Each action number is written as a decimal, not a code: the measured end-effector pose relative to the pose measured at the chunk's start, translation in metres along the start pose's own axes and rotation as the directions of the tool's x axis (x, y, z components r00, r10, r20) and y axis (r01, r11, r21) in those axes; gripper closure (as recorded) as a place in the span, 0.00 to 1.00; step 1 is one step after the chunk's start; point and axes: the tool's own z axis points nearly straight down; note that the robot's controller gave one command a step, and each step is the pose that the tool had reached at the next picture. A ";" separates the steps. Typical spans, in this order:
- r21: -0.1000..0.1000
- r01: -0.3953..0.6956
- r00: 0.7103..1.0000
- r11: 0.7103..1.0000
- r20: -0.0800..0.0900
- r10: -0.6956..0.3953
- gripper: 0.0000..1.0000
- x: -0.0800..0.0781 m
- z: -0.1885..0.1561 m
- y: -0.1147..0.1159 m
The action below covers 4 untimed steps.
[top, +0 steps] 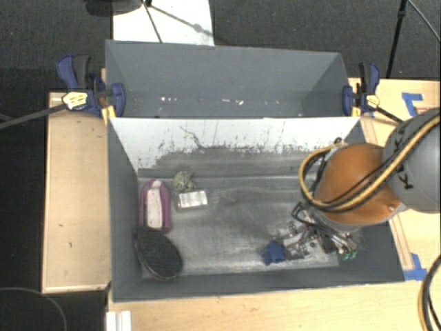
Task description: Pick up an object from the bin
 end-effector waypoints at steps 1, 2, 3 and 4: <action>0.006 0.417 0.909 0.909 0.004 -0.417 1.00 -0.001 -0.163 -0.049; -0.001 0.412 0.911 0.911 0.000 -0.412 0.00 0.000 -0.161 -0.047; -0.007 0.479 0.878 0.878 0.001 -0.479 0.00 -0.054 -0.085 0.033; -0.006 0.669 0.743 0.743 -0.002 -0.669 0.00 -0.018 -0.008 0.039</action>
Offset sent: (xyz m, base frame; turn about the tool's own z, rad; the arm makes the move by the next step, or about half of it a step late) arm 0.0135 -0.0454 0.1604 -0.4326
